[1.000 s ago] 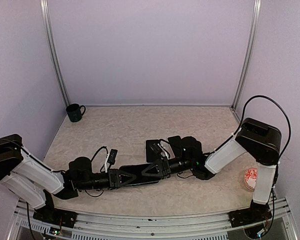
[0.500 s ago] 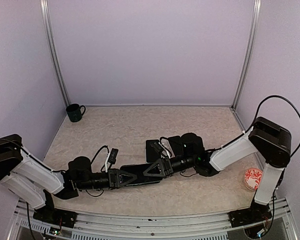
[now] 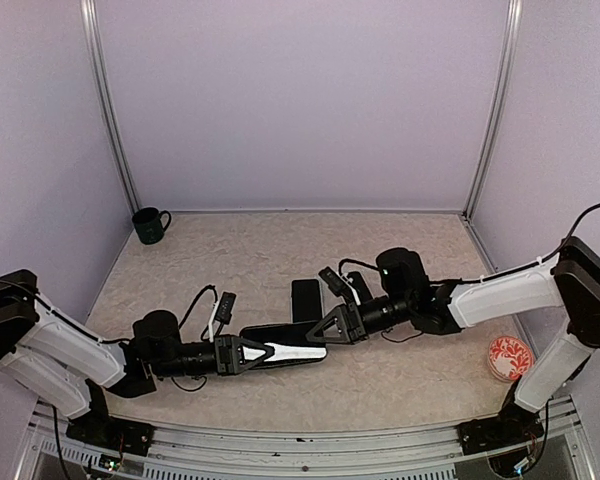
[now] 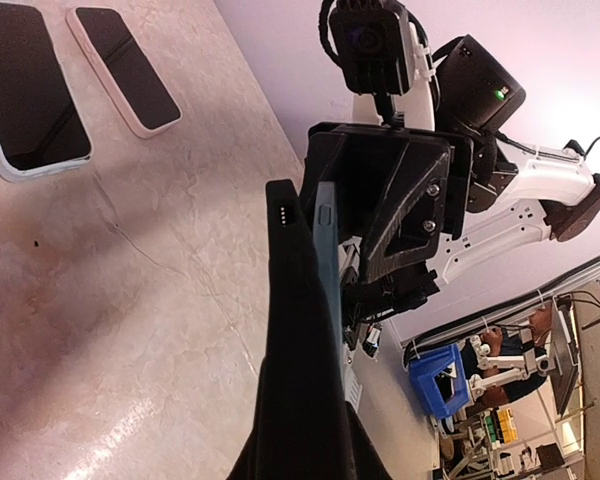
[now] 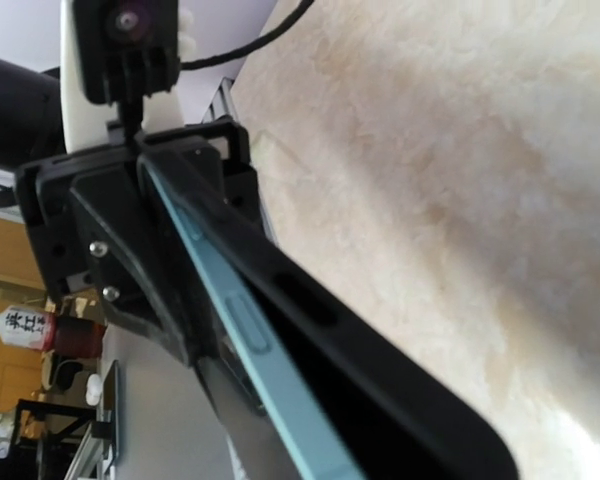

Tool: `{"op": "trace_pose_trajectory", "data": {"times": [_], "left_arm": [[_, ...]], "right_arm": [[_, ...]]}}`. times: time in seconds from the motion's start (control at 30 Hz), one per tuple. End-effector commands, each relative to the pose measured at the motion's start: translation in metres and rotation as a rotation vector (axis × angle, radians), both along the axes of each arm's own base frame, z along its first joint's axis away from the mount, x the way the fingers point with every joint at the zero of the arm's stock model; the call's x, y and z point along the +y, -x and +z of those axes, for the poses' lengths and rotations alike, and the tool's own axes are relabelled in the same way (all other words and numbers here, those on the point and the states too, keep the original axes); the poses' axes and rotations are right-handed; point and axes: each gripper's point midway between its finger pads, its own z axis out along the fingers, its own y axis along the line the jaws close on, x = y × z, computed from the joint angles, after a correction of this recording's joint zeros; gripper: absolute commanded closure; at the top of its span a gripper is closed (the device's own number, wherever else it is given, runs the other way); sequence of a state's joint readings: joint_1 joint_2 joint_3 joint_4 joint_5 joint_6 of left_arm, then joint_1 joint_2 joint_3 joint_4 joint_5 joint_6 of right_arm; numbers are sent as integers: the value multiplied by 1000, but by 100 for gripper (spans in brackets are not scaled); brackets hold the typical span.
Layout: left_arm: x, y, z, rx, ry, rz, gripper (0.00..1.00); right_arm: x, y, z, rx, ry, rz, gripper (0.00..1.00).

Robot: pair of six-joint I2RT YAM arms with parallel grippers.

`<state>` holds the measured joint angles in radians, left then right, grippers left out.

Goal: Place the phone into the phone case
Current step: Install the phone on the phone case, then press the phone case against the phone.

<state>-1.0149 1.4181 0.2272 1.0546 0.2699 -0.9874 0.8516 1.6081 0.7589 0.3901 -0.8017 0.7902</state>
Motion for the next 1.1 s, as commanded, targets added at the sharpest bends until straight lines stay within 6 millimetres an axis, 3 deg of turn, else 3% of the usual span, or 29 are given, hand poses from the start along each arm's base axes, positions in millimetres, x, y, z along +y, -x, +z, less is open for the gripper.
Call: {"op": "trace_pose_trajectory", "data": {"times": [0.0,0.73,1.07], "left_arm": [[3,-9,-4,-15,-29,33,92],[1,7,26,-120,54,-41,95],[2,6,29,-132,52,-37,96]], "right_arm": [[-13,1,24,-67,-31,10,68],[-31,27,55,-125,-150,111,66],[-45,29,79,-204,-175,95,63]]}}
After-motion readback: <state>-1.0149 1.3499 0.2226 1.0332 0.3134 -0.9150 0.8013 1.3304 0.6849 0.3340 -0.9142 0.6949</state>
